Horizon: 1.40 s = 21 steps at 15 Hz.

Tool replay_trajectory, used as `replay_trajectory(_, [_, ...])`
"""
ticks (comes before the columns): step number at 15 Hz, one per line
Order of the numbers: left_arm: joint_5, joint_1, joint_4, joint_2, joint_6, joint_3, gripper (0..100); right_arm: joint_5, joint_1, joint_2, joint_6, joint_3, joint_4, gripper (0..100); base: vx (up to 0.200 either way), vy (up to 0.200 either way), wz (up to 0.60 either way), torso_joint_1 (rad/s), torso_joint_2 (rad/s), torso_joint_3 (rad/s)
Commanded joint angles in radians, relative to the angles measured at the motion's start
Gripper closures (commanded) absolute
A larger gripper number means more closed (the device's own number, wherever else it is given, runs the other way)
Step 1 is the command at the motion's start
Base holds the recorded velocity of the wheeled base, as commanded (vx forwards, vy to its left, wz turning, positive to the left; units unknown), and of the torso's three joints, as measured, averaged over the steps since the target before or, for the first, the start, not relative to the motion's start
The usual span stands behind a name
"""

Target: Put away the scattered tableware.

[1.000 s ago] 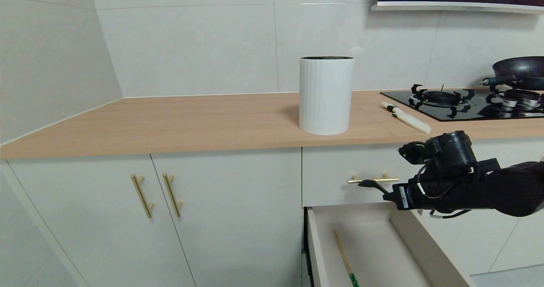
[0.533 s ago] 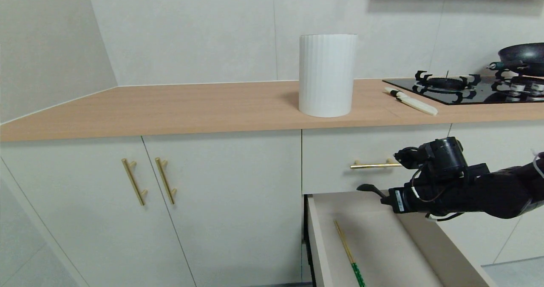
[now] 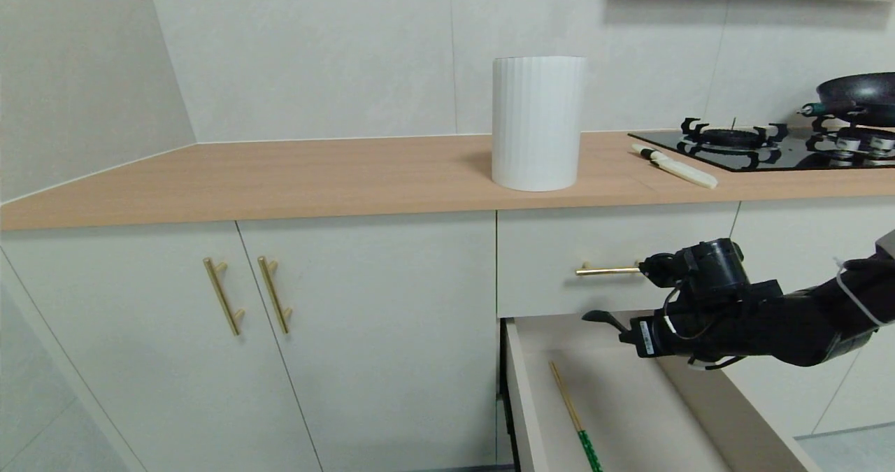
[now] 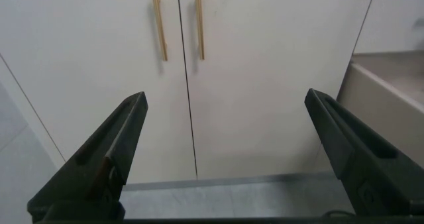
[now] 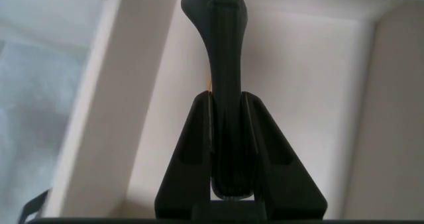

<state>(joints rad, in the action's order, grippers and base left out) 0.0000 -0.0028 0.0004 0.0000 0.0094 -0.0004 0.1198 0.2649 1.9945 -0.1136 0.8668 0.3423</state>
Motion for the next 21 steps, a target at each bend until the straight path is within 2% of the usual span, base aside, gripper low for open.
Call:
replay_trajectory(1, [0.0, 0.0, 0.0, 0.0, 0.0, 0.0, 0, -0.025, -0.006, 0.09, 0.0, 0.006, 0.044, 100, 0.0, 0.0, 0.0, -0.022, 0.06, 0.036])
replay_trajectory(3, [0.0, 0.001, 0.0, 0.0, 0.0, 0.0, 0, -0.066, -0.029, 0.162, 0.0, 0.031, 0.076, 100, 0.0, 0.0, 0.0, 0.0, 0.0, 0.0])
replay_trajectory(6, [0.0, 0.0, 0.0, 0.0, 0.0, 0.0, 0, -0.071, -0.067, 0.264, 0.002, 0.092, 0.047, 100, 0.0, 0.0, 0.0, 0.0, 0.0, 0.0])
replay_trajectory(11, [0.0, 0.0, 0.0, 0.0, 0.0, 0.0, 0, -0.14, -0.067, 0.412, 0.017, 0.172, -0.014, 100, 0.0, 0.0, 0.0, 0.0, 0.0, 0.0])
replay_trajectory(15, [0.0, 0.0, 0.0, 0.0, 0.0, 0.0, 0, -0.203, -0.056, 0.44, 0.043, 0.222, -0.111, 100, 0.0, 0.0, 0.0, 0.0, 0.0, 0.0])
replay_trajectory(21, [0.0, 0.0, 0.0, 0.0, 0.0, 0.0, 0, -0.209, -0.047, 0.448, 0.042, 0.267, -0.187, 100, 0.0, 0.0, 0.0, 0.0, 0.0, 0.0])
